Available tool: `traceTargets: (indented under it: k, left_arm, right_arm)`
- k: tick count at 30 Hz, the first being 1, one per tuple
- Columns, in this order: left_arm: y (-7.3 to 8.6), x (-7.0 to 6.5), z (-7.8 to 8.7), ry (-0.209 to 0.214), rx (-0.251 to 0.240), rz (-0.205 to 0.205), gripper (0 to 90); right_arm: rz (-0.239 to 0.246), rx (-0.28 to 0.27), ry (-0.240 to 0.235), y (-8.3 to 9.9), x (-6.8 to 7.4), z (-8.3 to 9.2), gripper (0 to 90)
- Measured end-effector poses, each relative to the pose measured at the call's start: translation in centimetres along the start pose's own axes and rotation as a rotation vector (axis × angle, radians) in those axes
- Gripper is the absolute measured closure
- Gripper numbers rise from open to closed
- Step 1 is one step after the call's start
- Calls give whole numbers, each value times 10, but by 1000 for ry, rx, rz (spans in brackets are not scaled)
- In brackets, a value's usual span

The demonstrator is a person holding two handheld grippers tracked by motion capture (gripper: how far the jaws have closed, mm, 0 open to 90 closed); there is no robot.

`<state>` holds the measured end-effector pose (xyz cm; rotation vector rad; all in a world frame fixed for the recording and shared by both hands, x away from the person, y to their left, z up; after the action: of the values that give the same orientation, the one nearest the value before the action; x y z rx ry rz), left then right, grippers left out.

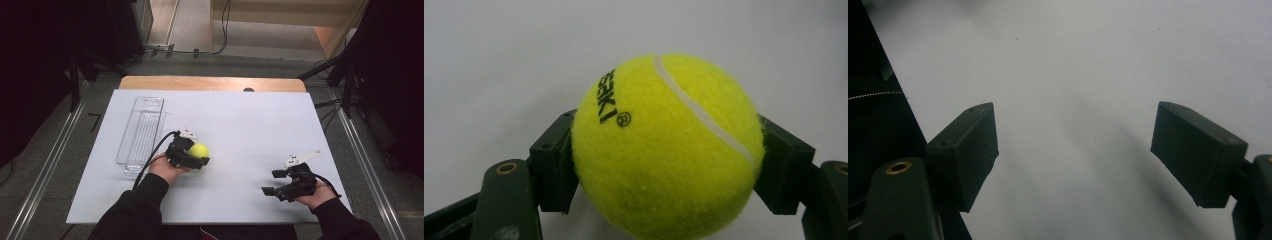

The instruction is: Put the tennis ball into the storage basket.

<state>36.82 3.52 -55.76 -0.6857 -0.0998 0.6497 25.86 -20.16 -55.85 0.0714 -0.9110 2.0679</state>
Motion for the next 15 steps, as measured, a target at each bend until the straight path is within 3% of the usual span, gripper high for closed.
traceTargets:
  k: [15]
  left_arm:
    - [-7, -2, 17, 9, -5, -7, 264]
  right_arm:
    - [0, 1, -1, 0, 0, 0, 170]
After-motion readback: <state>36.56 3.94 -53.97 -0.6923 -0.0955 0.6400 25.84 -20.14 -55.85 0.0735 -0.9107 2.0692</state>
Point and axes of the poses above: each handheld gripper's, and its own axes: z roughly backward along the jaws, y roughly out of its underside, x roughly to its left, the point moved 10 cm from there along -z, roughly forward along the jaws, and after that the axes turned 4 degrees about -z, right-handed, at the moved point
